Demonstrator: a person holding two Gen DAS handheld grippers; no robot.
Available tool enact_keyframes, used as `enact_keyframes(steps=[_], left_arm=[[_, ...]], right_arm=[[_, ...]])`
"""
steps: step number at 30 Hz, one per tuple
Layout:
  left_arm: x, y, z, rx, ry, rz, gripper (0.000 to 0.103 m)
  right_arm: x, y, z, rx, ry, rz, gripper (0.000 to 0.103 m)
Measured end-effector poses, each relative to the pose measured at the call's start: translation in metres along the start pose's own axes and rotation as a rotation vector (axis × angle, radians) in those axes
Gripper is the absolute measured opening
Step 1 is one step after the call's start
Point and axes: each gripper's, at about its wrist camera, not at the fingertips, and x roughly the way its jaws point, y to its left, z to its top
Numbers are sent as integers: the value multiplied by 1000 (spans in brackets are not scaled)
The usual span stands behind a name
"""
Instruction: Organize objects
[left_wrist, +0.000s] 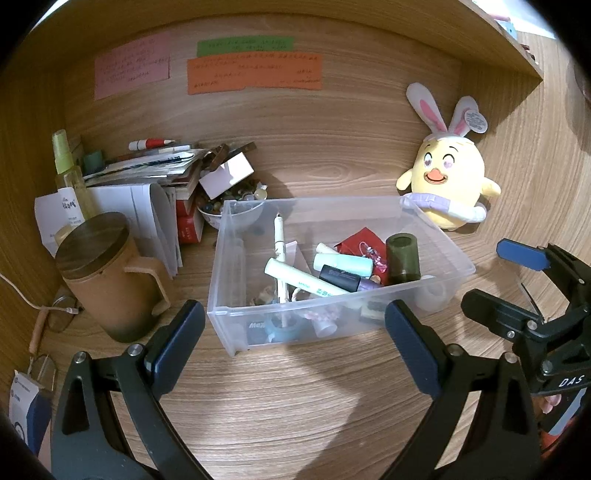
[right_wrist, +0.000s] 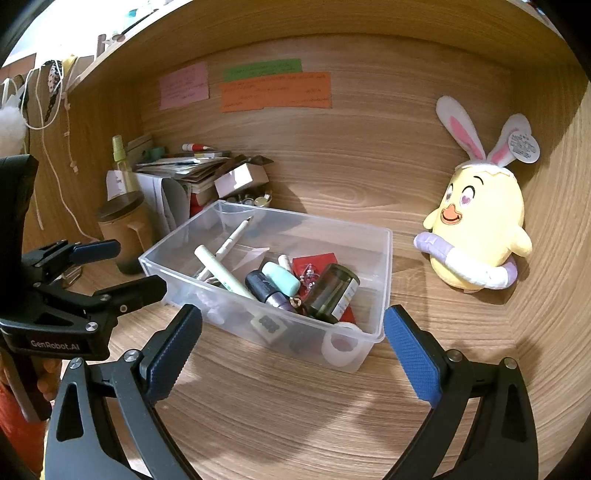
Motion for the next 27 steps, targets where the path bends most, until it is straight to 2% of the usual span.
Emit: enact_keyframes(steps=[27], left_arm=[[1,-5,-2,-15,18,-21,99]], right_arm=[[0,-1,0,3,2,4,99]])
